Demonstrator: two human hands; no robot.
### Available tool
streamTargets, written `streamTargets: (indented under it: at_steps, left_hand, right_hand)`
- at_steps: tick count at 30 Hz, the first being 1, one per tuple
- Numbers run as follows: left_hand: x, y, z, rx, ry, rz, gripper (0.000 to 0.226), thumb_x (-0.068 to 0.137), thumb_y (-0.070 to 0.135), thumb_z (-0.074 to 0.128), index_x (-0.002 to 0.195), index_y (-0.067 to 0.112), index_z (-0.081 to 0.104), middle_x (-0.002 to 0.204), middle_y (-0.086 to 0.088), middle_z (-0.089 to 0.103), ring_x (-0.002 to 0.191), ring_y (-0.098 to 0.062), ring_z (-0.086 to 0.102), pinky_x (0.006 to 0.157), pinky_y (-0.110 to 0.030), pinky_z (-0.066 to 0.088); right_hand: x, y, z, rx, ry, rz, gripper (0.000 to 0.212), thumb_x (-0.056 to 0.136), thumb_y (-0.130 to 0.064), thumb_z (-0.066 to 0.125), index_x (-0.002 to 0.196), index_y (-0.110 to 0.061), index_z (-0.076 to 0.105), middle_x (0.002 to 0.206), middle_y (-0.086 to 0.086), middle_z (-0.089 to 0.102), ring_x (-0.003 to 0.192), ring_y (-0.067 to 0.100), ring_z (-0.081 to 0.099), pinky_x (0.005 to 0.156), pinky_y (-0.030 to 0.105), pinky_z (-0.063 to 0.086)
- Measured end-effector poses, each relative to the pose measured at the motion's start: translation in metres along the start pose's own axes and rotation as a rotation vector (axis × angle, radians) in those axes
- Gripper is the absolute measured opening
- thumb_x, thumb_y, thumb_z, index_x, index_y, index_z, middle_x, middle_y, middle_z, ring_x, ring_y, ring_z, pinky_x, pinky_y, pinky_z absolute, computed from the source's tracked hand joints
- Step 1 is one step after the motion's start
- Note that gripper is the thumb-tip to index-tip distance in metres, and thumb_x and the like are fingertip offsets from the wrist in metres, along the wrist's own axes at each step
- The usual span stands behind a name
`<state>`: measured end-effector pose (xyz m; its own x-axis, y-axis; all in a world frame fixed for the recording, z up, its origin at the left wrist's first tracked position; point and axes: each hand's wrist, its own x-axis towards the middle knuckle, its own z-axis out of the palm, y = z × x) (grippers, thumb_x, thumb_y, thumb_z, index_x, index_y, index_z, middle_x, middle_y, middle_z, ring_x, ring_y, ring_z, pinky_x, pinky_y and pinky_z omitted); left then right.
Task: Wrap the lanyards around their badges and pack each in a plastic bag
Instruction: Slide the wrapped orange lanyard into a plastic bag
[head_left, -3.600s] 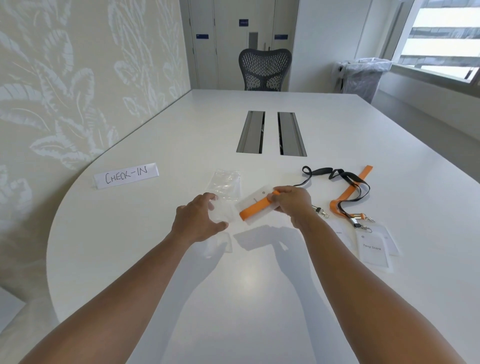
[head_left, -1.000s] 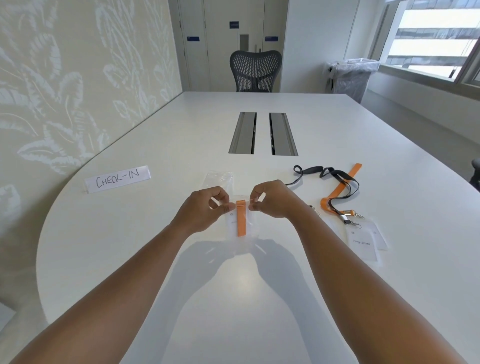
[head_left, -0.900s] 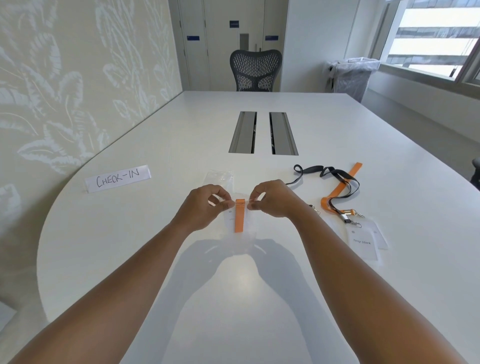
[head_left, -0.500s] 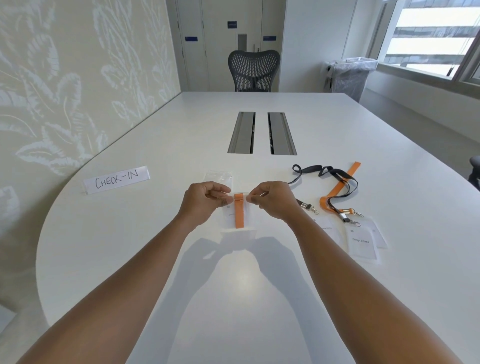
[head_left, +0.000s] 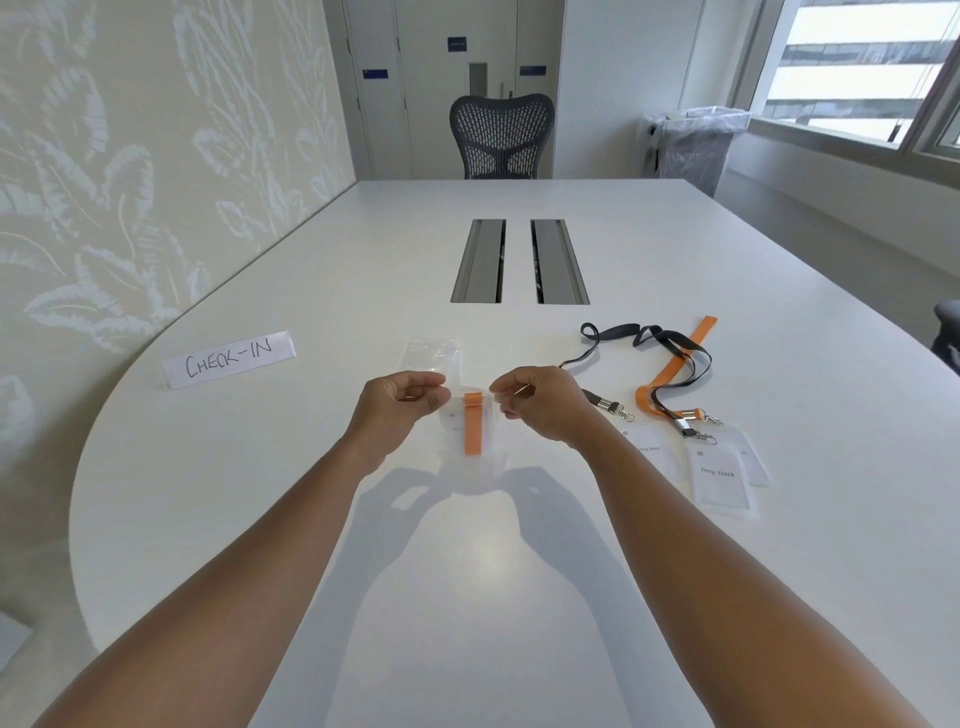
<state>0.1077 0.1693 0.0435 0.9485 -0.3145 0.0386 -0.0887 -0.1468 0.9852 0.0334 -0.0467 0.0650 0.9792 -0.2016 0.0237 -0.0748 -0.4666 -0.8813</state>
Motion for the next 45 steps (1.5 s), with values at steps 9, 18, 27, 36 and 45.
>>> streamTargets:
  at_steps: [9, 18, 27, 36, 45]
  left_hand:
    - [-0.002, -0.006, -0.004, 0.055, -0.038, -0.021, 0.018, 0.086, 0.018, 0.08, 0.103, 0.024, 0.078, 0.103, 0.006, 0.078, 0.094, -0.003, 0.071, 0.09, -0.019, 0.05]
    - [-0.001, -0.006, 0.003, 0.061, 0.069, -0.014, 0.007, 0.082, 0.025, 0.084, 0.084, 0.022, 0.079, 0.075, 0.004, 0.075, 0.075, -0.011, 0.067, 0.086, -0.031, 0.058]
    - [0.001, -0.004, 0.005, 0.129, 0.042, -0.003, 0.003, 0.09, 0.023, 0.076, 0.089, 0.026, 0.077, 0.079, 0.008, 0.074, 0.07, 0.0, 0.068, 0.071, -0.02, 0.052]
    - [0.001, -0.004, 0.009, 0.166, -0.057, -0.026, 0.007, 0.097, 0.022, 0.067, 0.098, 0.02, 0.074, 0.088, 0.008, 0.073, 0.084, -0.007, 0.069, 0.073, -0.02, 0.05]
    - [0.0, -0.001, 0.013, 0.185, -0.086, 0.02, 0.007, 0.092, 0.031, 0.073, 0.097, 0.027, 0.077, 0.088, 0.011, 0.076, 0.078, 0.0, 0.067, 0.074, -0.017, 0.048]
  right_hand:
    - [-0.002, 0.008, -0.002, 0.128, 0.031, 0.023, 0.028, 0.09, 0.002, 0.061, 0.09, -0.024, 0.071, 0.083, -0.004, 0.07, 0.072, 0.002, 0.071, 0.053, 0.011, 0.045]
    - [0.0, 0.015, 0.002, 0.14, 0.13, -0.049, 0.017, 0.089, -0.009, 0.068, 0.103, -0.02, 0.068, 0.088, -0.008, 0.066, 0.069, 0.007, 0.059, 0.063, 0.022, 0.051]
    - [0.003, 0.021, 0.01, 0.013, 0.176, -0.091, 0.015, 0.095, -0.012, 0.052, 0.109, -0.016, 0.055, 0.097, -0.005, 0.061, 0.072, 0.004, 0.054, 0.059, 0.017, 0.044]
    - [0.002, 0.019, 0.009, 0.062, 0.042, -0.047, 0.013, 0.096, -0.01, 0.053, 0.102, -0.016, 0.064, 0.094, -0.003, 0.062, 0.076, 0.014, 0.063, 0.07, 0.018, 0.055]
    - [-0.001, 0.021, 0.005, -0.002, 0.113, -0.108, 0.01, 0.091, -0.011, 0.065, 0.094, -0.021, 0.065, 0.086, -0.011, 0.064, 0.075, 0.006, 0.058, 0.067, 0.011, 0.047]
